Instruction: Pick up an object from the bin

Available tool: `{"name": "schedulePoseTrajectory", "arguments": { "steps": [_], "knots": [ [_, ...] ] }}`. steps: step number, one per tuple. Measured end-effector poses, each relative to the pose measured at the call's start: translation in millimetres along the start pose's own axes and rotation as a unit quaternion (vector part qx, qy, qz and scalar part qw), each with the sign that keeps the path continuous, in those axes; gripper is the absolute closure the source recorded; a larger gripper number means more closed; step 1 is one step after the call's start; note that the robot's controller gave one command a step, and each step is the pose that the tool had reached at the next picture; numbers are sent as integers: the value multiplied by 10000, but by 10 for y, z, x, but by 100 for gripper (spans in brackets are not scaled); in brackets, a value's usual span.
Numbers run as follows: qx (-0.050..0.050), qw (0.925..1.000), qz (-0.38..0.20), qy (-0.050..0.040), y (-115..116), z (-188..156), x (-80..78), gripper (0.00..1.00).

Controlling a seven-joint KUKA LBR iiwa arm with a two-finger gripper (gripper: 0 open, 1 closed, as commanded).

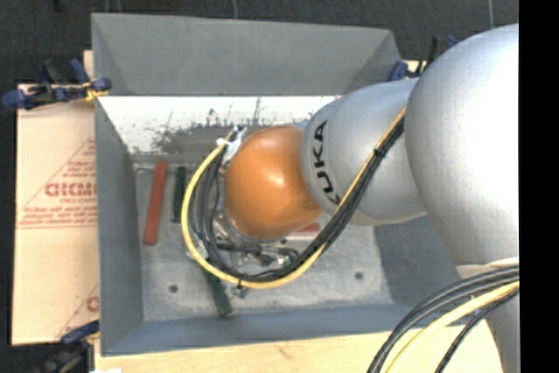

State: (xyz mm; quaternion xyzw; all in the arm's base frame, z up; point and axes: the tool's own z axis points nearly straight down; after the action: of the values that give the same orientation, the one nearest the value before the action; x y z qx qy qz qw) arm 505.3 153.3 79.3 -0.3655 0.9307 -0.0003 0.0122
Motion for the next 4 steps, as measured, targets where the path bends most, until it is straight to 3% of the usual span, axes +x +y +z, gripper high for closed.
{"name": "schedulePoseTrajectory", "arguments": {
  "steps": [1,2,3,4],
  "knots": [
    [0,10000,5,1,0,0,0,100],
    [-48,9999,-23,109,143,-518,14,100],
    [-30,9996,-268,60,168,-612,68,100],
    [-55,9977,-672,90,-788,-238,-380,100]
  ]
}}
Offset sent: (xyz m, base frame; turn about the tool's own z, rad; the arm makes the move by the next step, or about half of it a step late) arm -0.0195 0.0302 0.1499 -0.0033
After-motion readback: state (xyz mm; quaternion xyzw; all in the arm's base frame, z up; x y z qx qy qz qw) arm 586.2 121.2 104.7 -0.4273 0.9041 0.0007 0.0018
